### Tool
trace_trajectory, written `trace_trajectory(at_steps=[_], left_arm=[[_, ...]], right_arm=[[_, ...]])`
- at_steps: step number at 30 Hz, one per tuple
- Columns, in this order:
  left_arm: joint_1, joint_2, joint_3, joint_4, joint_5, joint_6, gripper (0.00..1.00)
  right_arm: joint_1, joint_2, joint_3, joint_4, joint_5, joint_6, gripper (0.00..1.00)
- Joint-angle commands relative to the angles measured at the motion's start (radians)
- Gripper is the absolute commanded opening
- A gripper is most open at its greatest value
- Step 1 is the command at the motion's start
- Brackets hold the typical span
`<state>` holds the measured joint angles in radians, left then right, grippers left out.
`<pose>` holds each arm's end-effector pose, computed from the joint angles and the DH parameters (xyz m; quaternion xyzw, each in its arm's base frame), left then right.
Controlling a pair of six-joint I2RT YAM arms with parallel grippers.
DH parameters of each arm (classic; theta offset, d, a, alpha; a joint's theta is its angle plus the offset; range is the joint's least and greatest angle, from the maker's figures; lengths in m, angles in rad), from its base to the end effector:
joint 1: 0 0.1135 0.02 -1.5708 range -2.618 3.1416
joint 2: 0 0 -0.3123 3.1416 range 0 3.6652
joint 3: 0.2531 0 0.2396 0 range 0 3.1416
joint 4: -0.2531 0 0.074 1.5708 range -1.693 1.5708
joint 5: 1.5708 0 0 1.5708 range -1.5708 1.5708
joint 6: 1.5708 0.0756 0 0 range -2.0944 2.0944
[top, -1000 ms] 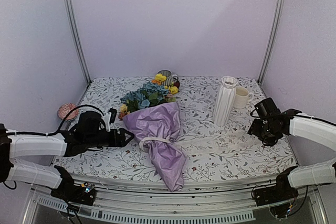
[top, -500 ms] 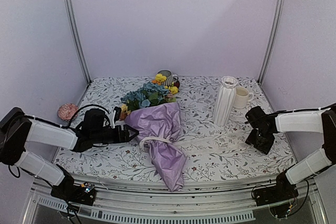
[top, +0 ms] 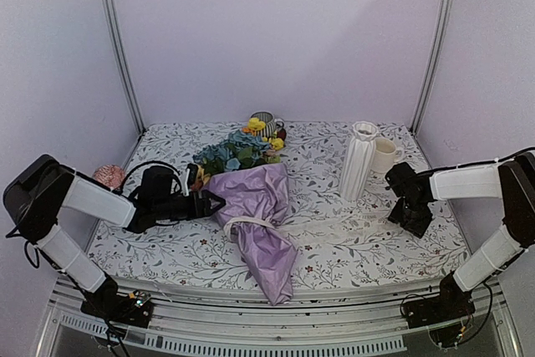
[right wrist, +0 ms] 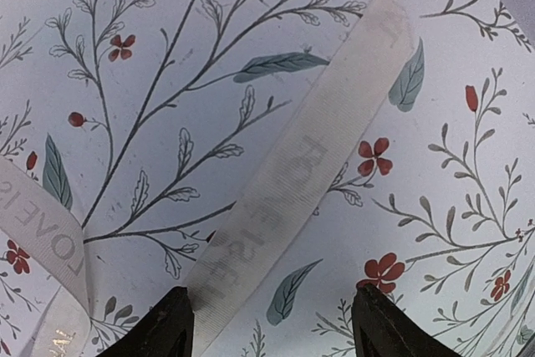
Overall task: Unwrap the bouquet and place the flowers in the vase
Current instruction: Move the folded bouquet to the center of the board.
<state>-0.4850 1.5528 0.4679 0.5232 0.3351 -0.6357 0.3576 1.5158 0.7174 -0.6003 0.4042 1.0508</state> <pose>0.2528 -0.1613 0.1712 0.0154 0.8668 -0.3770 0.3262 0.2280 0.0534 0.1597 0.3478 0.9121 -0.0979 0.1936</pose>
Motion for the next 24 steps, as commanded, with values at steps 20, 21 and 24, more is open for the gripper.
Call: trace_trajectory(at_steps=[20,21,24], left_arm=[[0.041,0.178,0.174,0.053,0.039,0.024,0.74],[0.042,0.180,0.176,0.055,0.040,0.023,0.74],[0.042,0.164,0.166,0.055,0.037,0.017,0.74]], right_arm=[[-0.055,0.100,0.086,0.020,0.030,-0.082,0.60],[-0.055,0.108,0.086,0.023,0.028,-0.083,0.59],[-0.055,0.126,0.085,0.022,0.026,-0.084,0.47]])
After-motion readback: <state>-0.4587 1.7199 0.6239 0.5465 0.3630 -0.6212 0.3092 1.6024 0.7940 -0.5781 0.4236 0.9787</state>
